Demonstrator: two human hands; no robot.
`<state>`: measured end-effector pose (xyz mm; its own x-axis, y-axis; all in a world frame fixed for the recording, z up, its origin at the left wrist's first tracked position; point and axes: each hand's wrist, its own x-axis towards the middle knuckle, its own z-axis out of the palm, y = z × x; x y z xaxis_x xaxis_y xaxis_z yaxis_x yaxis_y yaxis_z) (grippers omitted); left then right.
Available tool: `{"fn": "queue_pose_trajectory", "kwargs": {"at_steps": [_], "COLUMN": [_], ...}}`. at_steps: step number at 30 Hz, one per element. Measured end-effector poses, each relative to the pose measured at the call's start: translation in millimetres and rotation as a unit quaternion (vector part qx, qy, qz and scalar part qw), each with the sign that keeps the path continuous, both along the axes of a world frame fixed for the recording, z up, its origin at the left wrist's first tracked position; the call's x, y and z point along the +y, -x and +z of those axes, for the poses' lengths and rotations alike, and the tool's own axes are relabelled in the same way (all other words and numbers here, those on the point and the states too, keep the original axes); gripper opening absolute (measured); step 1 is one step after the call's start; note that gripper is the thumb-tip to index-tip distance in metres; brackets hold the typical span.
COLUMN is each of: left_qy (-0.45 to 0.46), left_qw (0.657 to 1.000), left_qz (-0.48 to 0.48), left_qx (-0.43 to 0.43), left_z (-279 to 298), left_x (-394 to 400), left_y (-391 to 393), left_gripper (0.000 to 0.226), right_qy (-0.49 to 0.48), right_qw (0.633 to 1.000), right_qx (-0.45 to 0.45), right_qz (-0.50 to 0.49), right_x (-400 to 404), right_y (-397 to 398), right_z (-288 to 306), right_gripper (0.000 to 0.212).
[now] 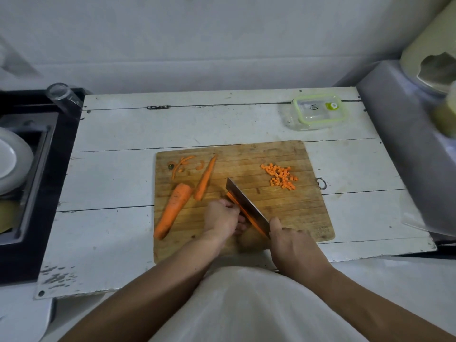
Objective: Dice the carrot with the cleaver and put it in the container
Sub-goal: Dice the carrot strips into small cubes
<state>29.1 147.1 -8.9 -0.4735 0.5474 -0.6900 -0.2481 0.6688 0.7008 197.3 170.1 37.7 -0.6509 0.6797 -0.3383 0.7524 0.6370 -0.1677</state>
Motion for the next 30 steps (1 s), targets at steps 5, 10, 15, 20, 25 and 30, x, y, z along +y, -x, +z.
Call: {"fn": "queue_pose_trajectory", "kwargs": {"at_steps": [5, 10, 15, 20, 25, 30], "left_qy": [-0.002, -0.005, -0.006, 0.002, 0.01, 0.019], "left_qw": [1.0, 1.0, 1.0, 1.0, 1.0, 1.0], "left_qz": [-0.015, -0.02, -0.022, -0.022, -0.01, -0.003], "left_qx": [-0.003, -0.008, -0.001, 0.011, 0.003, 0.0], "left_z": [3, 2, 4, 4, 4, 2], "left_x": [0, 0, -2, 0, 2, 5], "left_y": [2, 4, 2, 1, -1, 1], "left_gripper": [0.013, 0.011, 0.012, 0.013, 0.013, 0.015], "right_qy": [0.002, -0.021, -0.02, -0.017, -0.017, -0.013], "right_qw": [0.999, 0.999, 1.0, 0.998, 0.997, 0.996], "right_qx": [0.029, 0.026, -0.013, -0.051, -0.077, -0.085], "right_qz": [-0.024, -0.001, 0.0, 0.017, 0.019, 0.029], "right_x": [0, -3, -3, -2, -3, -6], "right_y": [-3, -4, 0, 4, 5, 8], "right_z": [-3, -3, 1, 9, 8, 1], "right_gripper": [0.024, 0.033, 0.022, 0.021, 0.031, 0.04]}}
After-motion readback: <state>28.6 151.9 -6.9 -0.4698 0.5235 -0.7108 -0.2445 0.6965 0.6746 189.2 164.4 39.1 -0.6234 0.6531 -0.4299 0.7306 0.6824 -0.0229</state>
